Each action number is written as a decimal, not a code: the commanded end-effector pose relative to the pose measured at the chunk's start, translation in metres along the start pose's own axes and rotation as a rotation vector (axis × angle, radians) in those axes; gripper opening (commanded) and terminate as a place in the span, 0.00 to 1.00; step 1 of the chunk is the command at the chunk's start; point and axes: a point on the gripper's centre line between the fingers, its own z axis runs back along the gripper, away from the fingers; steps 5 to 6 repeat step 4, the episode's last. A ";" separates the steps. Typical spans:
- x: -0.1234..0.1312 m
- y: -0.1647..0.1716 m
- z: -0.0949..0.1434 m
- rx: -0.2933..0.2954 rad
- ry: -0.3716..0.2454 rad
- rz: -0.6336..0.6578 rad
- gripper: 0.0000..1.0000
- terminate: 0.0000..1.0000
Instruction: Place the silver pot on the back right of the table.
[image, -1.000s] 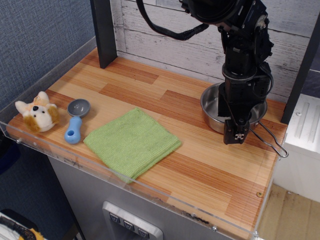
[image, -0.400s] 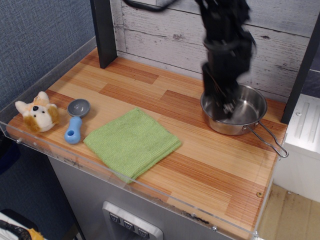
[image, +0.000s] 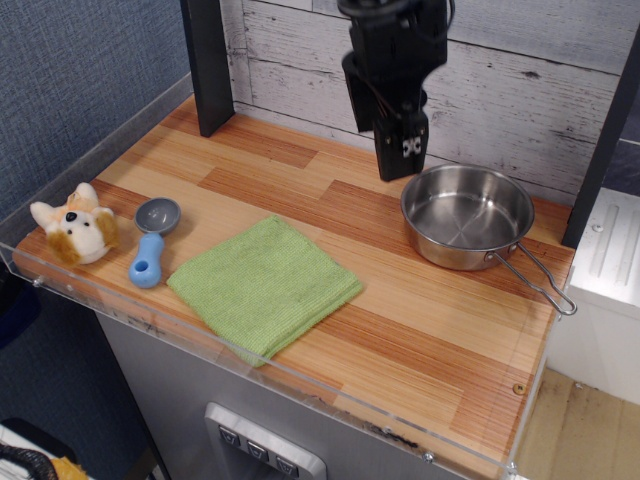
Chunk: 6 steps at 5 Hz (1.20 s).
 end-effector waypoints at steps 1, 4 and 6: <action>-0.017 0.008 0.056 0.086 -0.021 0.065 1.00 0.00; -0.017 0.008 0.056 0.086 -0.021 0.065 1.00 1.00; -0.017 0.008 0.056 0.086 -0.021 0.065 1.00 1.00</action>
